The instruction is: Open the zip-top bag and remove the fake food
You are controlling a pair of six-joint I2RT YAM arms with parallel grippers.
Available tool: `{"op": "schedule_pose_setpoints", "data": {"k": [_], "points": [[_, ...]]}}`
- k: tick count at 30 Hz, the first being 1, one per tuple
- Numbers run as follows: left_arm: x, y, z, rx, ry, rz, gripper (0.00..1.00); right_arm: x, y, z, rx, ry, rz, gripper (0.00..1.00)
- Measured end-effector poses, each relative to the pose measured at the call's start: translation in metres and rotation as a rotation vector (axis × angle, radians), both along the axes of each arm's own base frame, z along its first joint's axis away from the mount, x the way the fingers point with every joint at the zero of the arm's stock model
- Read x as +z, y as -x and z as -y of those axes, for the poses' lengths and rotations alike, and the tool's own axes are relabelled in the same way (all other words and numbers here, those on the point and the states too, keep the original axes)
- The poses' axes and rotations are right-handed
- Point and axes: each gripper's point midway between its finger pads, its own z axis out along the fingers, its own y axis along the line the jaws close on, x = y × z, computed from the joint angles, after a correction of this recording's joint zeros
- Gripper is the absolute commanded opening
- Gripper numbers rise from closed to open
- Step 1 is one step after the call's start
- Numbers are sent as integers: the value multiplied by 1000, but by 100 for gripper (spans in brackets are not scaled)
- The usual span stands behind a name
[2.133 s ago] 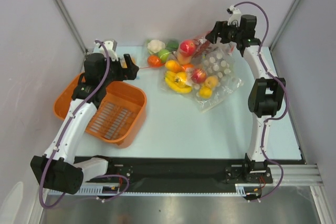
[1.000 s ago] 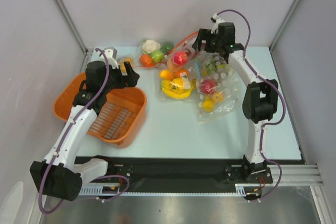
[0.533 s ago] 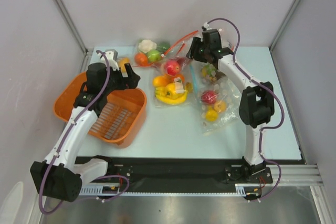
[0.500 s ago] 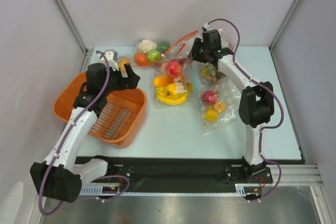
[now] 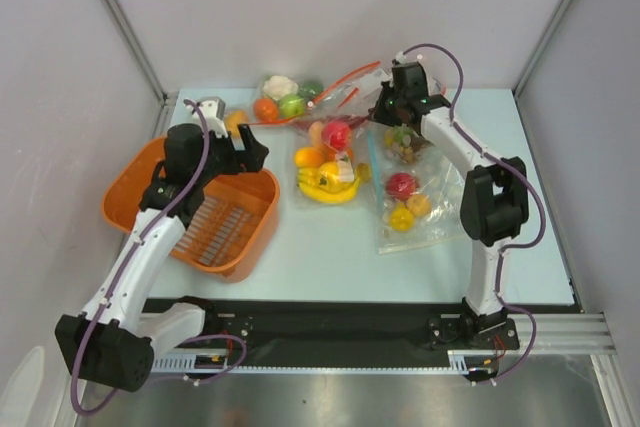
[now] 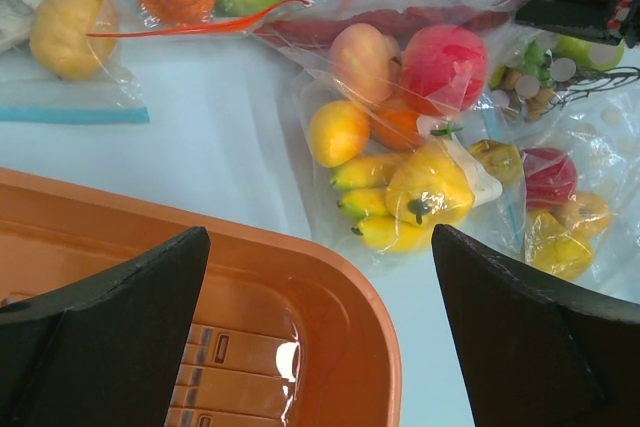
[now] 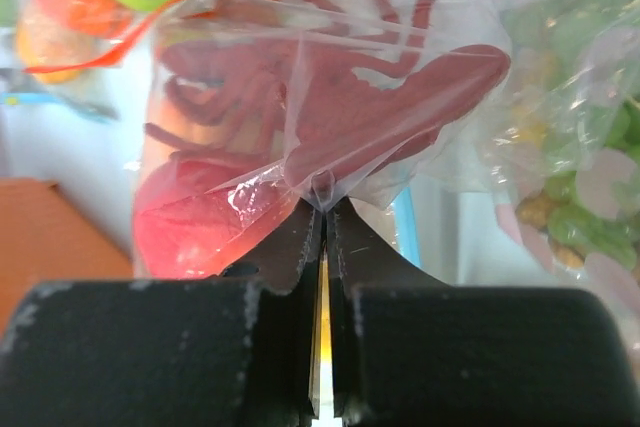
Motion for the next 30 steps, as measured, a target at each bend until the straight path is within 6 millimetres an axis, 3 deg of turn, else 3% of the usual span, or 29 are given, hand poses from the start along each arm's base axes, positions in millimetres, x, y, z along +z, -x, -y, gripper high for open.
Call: {"op": "schedule_pose_setpoints", "data": {"k": [4,9,13,17,20,23,25,30], "points": [[-6,-4,11,-31,-5,-11,100,28,8,3,18,-79,23,0],[-6,-15,31,-78,-3,-13,100,97,21,1,66,-197,143,0],[10,-26,47,-119,12,21,100,141,48,3,111,-256,217,0],[26,-34,60,-155,37,68,100,167,80,11,155,-301,252,0],[34,-37,72,-185,50,92,100,174,105,19,194,-316,253,0],[36,-36,91,-229,56,102,100,166,136,26,263,-298,222,0],[32,-34,103,-261,60,94,100,150,160,27,320,-268,180,0],[15,-28,136,-326,76,48,100,87,224,36,417,-170,-27,0]]}}
